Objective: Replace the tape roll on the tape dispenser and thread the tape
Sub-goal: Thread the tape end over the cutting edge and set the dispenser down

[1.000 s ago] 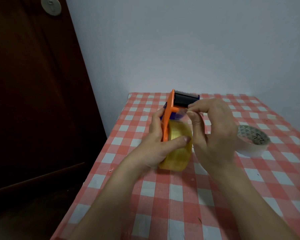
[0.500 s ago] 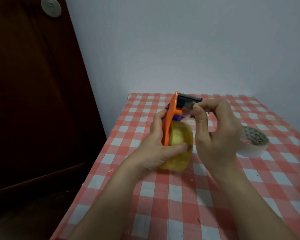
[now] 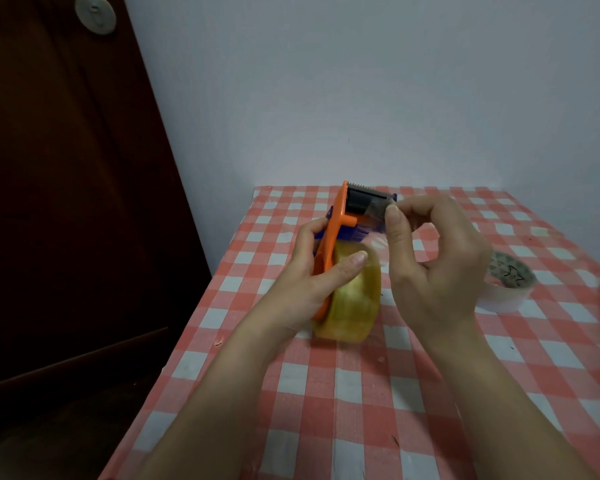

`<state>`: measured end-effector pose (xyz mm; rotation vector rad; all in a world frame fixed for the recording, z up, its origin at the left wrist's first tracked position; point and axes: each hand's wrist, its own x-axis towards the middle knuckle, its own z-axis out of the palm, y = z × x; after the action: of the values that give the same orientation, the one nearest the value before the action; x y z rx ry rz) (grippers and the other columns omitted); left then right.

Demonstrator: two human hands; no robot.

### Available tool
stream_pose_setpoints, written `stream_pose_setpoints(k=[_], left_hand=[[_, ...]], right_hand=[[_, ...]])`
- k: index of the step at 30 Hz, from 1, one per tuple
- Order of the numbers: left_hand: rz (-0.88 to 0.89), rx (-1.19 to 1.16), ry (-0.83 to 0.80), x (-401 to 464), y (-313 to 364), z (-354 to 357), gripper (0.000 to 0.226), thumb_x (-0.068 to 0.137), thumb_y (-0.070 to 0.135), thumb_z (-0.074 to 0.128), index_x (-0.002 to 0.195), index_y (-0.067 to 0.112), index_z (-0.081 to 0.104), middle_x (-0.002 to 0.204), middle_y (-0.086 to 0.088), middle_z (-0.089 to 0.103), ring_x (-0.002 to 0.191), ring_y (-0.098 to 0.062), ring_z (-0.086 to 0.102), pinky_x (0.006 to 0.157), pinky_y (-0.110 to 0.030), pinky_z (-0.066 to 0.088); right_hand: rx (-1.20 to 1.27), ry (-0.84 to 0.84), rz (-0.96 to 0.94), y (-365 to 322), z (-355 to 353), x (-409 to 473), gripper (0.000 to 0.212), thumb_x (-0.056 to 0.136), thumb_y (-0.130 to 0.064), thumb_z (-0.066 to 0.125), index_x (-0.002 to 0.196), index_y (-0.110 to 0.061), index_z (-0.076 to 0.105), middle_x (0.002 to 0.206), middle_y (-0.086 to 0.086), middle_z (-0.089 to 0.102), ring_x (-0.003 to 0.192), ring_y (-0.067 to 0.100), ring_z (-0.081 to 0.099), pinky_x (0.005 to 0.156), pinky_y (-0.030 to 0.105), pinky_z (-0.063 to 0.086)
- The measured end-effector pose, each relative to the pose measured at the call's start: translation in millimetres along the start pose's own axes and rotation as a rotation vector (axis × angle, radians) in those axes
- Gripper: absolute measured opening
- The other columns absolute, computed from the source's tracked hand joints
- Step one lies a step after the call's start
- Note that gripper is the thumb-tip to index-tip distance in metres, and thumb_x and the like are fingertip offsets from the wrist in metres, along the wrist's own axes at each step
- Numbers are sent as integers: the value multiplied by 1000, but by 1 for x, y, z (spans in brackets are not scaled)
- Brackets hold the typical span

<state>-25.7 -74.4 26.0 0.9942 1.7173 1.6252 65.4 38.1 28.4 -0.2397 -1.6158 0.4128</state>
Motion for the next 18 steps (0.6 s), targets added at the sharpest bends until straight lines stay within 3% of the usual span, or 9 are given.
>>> stream_pose_setpoints(k=[6, 10, 18], left_hand=[[9, 17, 3, 2, -3, 0, 70, 77, 53, 70, 139, 42, 41, 133, 12, 55, 124, -14, 59, 110, -46, 49], [43, 32, 7, 2, -3, 2, 67, 78, 52, 68, 138, 42, 40, 132, 13, 54, 122, -11, 59, 104, -38, 52], [96, 74, 18, 5, -7, 2, 50, 85, 53, 70, 127, 38, 48, 130, 10, 57, 123, -16, 61, 107, -46, 51]], right_hand=[[-45, 25, 57, -4, -3, 3, 12, 84, -13, 56, 75, -18, 51, 69, -9, 49, 67, 15, 48, 67, 16, 35], [-44, 32, 103, -3, -4, 5, 11, 81, -13, 56, 72, -16, 50, 65, -4, 51, 65, 22, 51, 64, 22, 37], [-73, 61, 134, -6, -4, 5, 12, 79, -14, 56, 68, -10, 52, 62, -3, 52, 64, 25, 53, 63, 29, 38]])
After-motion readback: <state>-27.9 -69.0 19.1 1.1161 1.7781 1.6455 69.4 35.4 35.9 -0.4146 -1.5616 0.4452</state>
